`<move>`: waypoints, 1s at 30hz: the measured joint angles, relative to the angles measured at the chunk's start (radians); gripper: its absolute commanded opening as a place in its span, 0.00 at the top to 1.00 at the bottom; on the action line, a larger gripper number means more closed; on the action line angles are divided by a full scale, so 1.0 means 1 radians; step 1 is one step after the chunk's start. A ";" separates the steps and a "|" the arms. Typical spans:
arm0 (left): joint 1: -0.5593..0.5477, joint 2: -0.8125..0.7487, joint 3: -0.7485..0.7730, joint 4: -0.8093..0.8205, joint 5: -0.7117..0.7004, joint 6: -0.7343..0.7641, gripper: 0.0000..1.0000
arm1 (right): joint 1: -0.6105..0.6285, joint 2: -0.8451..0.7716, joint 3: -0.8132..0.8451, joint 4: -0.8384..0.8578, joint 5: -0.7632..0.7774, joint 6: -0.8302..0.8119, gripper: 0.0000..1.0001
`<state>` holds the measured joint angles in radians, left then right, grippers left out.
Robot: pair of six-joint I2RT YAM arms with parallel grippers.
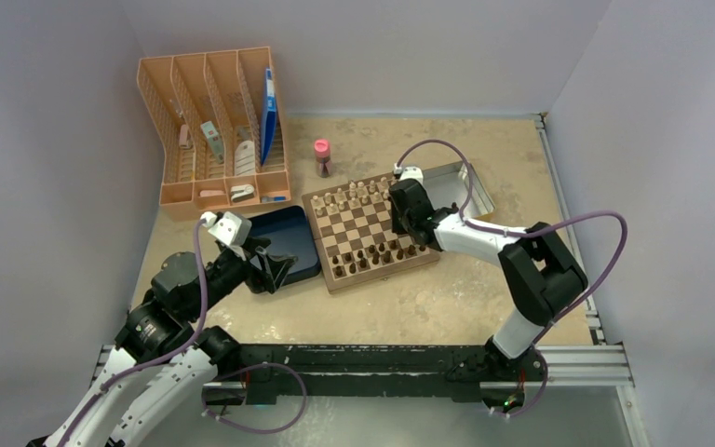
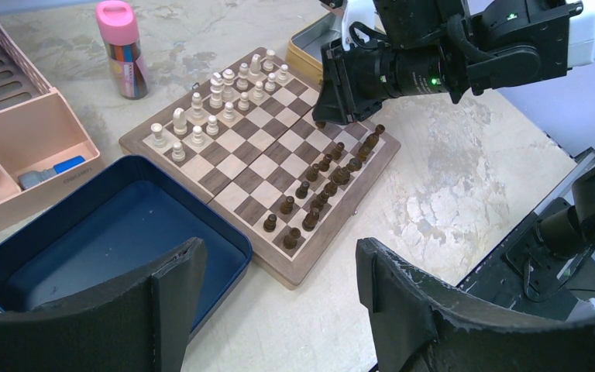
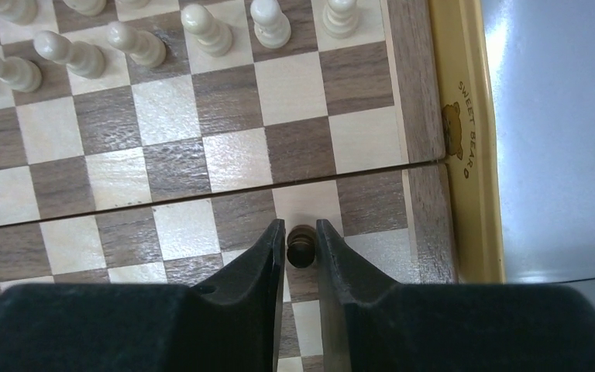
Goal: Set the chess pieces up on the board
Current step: Move the chess piece to the chessboard.
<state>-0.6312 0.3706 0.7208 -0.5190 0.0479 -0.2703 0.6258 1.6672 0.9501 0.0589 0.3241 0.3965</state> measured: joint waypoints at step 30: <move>0.000 0.000 0.000 0.000 0.000 0.000 0.29 | 0.000 -0.104 -0.037 -0.138 0.023 0.034 0.90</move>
<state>-0.6312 0.3706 0.7208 -0.5194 0.0483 -0.2703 0.6254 1.5635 0.9131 -0.0788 0.3473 0.4305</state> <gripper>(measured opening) 0.705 0.170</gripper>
